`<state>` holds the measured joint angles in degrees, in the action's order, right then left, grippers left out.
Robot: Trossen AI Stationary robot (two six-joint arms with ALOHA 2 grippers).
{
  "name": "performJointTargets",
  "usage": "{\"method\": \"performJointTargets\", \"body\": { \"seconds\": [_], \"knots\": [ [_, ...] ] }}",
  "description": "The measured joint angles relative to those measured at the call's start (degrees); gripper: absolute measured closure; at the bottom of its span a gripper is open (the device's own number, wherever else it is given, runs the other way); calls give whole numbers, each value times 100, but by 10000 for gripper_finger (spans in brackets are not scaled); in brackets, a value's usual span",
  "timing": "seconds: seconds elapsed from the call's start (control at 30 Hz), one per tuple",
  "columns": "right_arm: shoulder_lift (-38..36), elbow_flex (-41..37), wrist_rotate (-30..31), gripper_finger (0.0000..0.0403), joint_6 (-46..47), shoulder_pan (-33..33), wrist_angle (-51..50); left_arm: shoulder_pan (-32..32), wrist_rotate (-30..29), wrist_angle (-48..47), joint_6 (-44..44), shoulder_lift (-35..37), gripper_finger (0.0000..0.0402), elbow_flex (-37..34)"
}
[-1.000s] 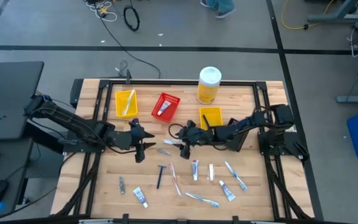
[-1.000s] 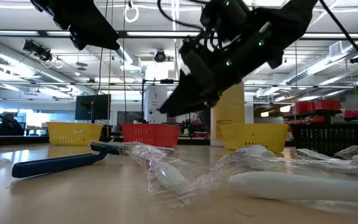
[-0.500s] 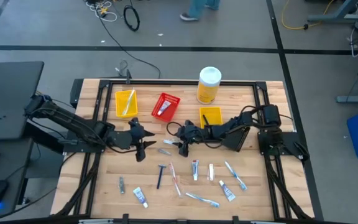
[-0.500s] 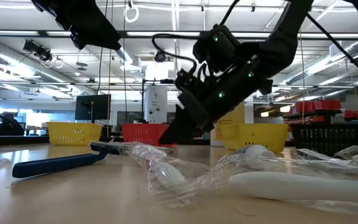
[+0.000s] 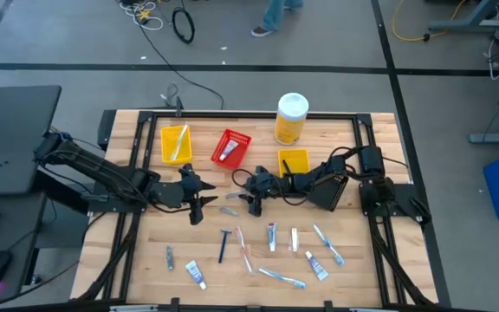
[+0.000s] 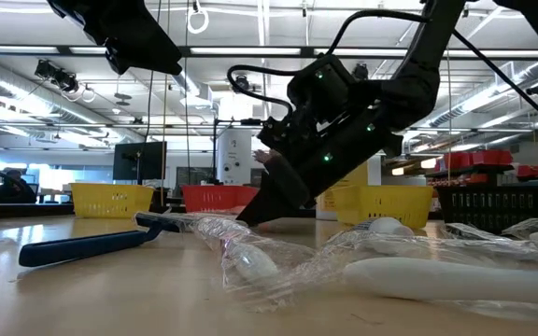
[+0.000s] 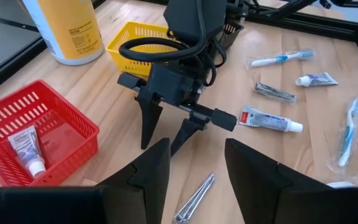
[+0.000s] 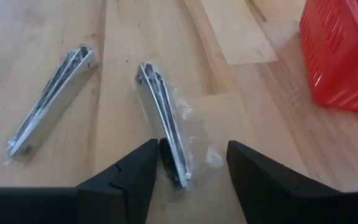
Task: Pick & Place Travel size toiletries
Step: Put the silver nail cutter into the black basket
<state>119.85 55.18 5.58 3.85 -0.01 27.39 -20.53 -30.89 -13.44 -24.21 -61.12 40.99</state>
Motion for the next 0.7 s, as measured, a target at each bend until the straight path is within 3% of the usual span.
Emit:
{"method": "performJointTargets", "body": {
  "seconds": [0.37,0.7],
  "knots": [
    [4,-2,-71,304,329,0,-70,0,2,-12,-2,0,237,0],
    [-38,-20,-234,352,337,16,88,0,52,-17,-86,0,237,0]
  ]
}}
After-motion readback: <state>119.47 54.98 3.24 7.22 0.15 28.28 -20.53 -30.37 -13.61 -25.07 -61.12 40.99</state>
